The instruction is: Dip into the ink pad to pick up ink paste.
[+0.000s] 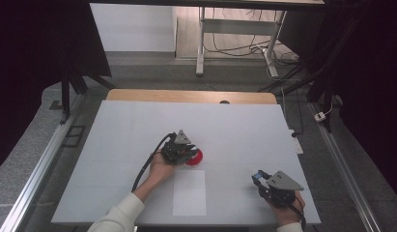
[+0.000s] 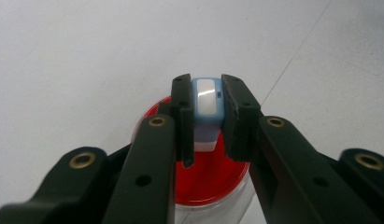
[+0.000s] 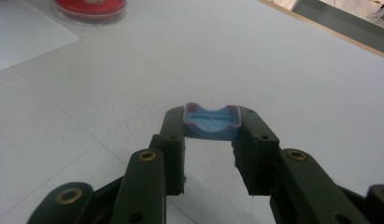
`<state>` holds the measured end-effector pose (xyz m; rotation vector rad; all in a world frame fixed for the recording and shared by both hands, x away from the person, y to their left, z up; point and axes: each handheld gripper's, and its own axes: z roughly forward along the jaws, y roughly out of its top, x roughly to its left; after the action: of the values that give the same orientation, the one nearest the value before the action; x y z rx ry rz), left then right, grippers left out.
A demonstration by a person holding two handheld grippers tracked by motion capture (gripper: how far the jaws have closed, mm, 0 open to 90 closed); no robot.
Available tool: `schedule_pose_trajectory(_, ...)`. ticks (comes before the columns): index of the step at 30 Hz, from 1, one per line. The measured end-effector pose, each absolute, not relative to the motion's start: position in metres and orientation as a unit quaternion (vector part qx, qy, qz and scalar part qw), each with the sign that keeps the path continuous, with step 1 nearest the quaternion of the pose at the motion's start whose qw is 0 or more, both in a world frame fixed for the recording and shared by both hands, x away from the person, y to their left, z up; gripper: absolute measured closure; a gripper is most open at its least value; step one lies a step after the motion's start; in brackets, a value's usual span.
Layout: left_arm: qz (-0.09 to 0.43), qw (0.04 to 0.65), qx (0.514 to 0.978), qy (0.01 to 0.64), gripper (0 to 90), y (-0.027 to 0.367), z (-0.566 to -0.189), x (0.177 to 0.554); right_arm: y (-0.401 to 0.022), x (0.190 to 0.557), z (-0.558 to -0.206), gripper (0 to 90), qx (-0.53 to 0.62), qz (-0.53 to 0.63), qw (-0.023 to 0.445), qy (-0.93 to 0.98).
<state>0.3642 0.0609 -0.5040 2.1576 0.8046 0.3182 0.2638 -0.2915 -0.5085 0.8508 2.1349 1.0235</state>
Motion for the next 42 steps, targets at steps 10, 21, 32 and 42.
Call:
schedule_pose_trajectory(10,0.131,0.395,0.853,0.315,76.1,0.060,-0.504,0.363,-0.291,0.264,-0.508,64.8,0.321,0.389,0.308,0.806)
schedule_pose_trajectory(21,0.138,0.401,0.849,0.315,76.0,0.061,-0.500,0.360,-0.293,0.264,-0.508,64.8,0.321,0.391,0.308,0.806)
schedule_pose_trajectory(32,0.131,0.422,0.839,0.316,75.9,0.068,-0.487,0.358,-0.292,0.263,-0.507,64.8,0.322,0.388,0.312,0.806)
schedule_pose_trajectory(42,0.111,0.452,0.828,0.311,75.8,0.080,-0.469,0.352,-0.292,0.264,-0.507,64.8,0.321,0.392,0.309,0.805)
